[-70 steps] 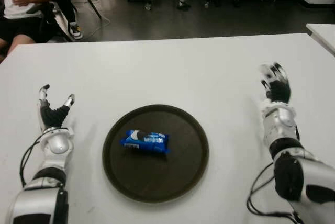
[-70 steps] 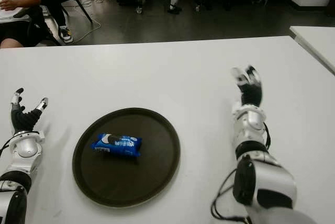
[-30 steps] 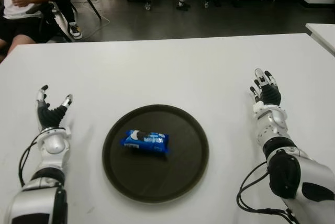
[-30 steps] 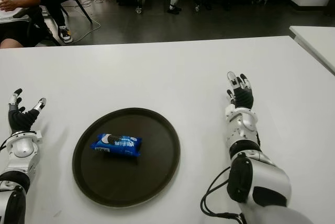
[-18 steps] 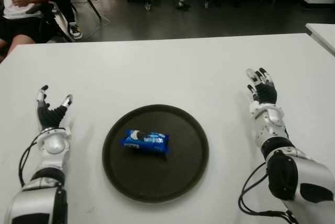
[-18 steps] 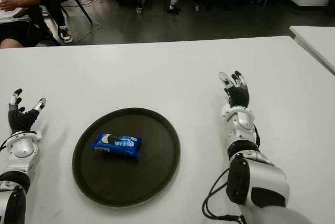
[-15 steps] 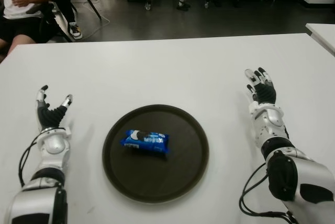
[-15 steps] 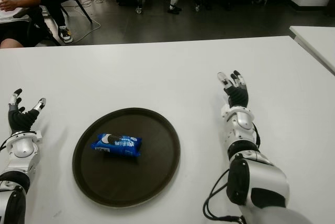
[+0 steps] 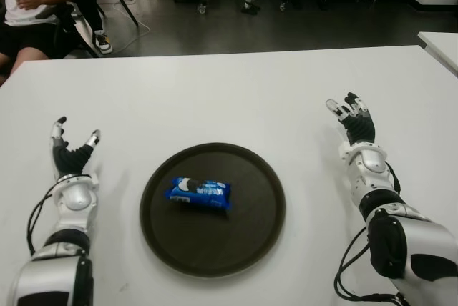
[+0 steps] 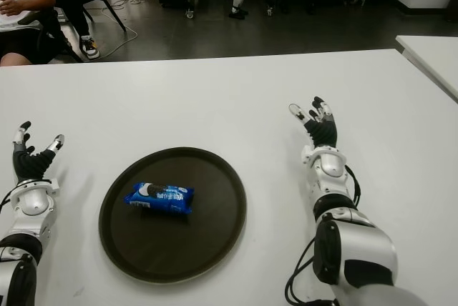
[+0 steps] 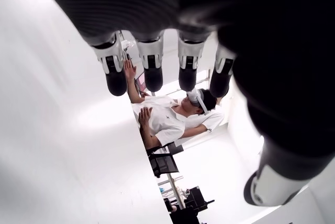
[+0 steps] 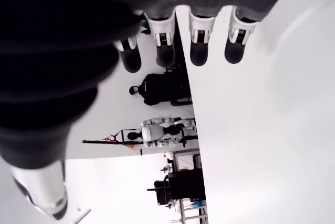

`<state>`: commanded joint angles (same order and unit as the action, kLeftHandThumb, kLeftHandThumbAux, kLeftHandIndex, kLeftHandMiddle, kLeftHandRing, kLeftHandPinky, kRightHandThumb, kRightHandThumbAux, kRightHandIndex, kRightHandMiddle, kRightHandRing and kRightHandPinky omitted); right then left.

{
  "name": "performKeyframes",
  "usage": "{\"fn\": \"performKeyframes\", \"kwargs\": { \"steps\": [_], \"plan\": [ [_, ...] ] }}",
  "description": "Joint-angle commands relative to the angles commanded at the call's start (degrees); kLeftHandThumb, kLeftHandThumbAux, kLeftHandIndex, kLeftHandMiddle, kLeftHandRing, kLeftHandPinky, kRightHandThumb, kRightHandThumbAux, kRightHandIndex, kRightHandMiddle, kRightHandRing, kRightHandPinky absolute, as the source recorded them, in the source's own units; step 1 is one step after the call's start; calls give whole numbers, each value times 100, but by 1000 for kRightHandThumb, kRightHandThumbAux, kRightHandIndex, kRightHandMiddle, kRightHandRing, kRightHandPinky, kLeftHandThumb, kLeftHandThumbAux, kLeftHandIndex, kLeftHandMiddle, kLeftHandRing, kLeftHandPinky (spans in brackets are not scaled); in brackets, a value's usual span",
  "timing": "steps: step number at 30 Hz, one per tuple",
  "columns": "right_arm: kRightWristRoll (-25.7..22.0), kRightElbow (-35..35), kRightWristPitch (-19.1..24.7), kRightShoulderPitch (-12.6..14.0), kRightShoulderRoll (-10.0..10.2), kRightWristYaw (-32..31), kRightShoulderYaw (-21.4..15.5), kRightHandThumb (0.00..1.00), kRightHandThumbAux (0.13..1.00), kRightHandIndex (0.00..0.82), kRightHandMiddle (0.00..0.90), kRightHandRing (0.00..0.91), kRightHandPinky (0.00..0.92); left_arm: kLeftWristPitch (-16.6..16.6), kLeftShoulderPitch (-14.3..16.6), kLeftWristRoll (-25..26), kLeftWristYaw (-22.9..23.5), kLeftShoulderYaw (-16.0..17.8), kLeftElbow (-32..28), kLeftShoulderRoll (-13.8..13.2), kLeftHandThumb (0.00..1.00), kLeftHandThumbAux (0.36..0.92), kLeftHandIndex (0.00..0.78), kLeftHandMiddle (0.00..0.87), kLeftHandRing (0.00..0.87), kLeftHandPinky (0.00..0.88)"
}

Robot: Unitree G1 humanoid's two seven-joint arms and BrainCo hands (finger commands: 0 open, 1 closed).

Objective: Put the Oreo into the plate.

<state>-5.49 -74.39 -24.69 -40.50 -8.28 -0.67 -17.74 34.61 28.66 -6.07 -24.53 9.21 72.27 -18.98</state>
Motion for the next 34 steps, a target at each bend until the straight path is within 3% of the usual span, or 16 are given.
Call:
{"fn": "performKeyframes", "kwargs": {
  "steps": [10, 20, 34],
  "plan": [
    [255, -3, -57, 10, -35, 225, 211, 0, 687, 0, 0, 0, 0, -91, -15, 21, 72, 36, 39, -22, 0, 669, 11, 12, 0, 3],
    [281, -4, -75, 10, -41, 230, 217, 0, 653, 0, 0, 0, 0, -86, 24, 92, 148, 114, 47, 3, 0, 680, 17, 18, 0, 3],
    [328, 9, -155, 12, -54, 222, 344, 0, 681, 0, 0, 0, 0, 9, 3, 60, 84, 78, 1, 11, 0, 689, 15, 17, 0, 2]
  ]
}}
